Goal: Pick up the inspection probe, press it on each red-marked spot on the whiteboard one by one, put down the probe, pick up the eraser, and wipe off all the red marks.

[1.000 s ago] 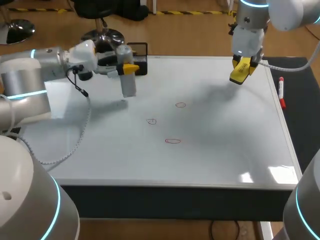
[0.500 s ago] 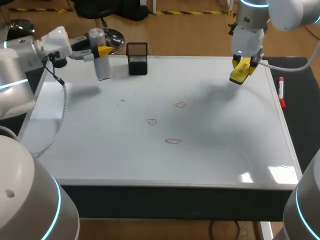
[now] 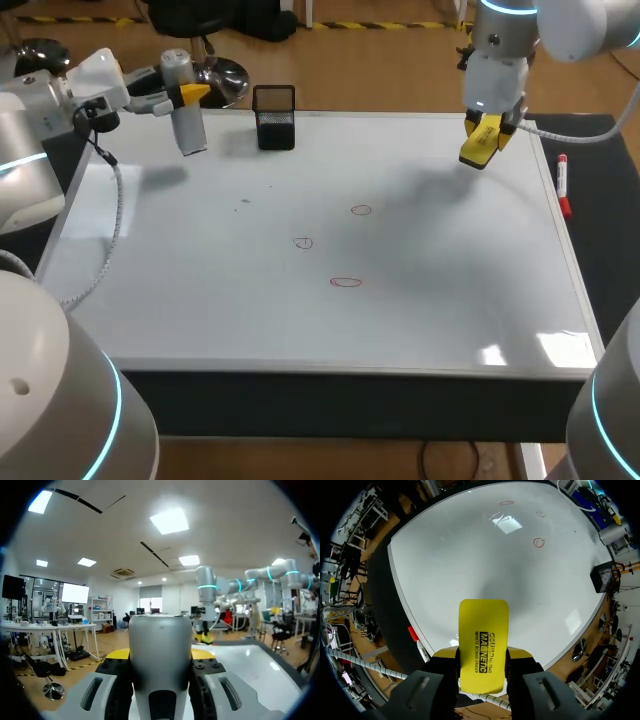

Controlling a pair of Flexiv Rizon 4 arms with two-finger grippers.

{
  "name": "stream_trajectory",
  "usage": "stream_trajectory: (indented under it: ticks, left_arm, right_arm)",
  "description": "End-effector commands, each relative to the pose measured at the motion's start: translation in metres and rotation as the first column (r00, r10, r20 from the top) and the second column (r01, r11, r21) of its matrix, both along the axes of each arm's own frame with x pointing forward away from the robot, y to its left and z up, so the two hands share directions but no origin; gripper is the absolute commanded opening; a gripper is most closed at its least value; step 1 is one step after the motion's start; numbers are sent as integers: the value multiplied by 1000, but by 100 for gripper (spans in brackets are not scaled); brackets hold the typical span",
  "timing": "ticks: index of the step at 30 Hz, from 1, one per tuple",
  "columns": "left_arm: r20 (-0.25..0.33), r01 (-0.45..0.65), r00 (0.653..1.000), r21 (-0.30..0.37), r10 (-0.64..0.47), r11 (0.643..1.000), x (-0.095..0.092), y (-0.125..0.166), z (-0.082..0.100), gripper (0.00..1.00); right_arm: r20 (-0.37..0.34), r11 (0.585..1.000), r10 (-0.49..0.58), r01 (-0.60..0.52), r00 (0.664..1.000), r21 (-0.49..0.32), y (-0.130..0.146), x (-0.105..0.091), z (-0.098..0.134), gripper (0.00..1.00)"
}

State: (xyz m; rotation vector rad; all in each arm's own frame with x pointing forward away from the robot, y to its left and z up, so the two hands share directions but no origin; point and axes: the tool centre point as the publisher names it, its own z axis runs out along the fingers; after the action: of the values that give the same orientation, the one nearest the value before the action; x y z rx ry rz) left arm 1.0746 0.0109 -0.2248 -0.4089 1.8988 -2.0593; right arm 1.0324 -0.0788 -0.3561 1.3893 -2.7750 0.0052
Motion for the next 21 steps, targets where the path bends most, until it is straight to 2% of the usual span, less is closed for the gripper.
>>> stream_trajectory:
  ticks: [1, 15, 21]
  left_arm:
    - [0, -6, 1000, 2, 6, 1000, -2, -1, 2, 0]
    - [0, -6, 1000, 2, 6, 1000, -2, -1, 2, 0]
    - [0, -6, 1000, 2, 6, 1000, -2, -1, 2, 0]
  right_arm:
    - [-1, 1000, 1, -1, 1000, -3, -1, 1, 1, 0]
    - [-1, 1000, 1, -1, 1000, -3, -1, 1, 1, 0]
    - [6, 995, 97, -97, 995, 28, 24, -7, 9, 0]
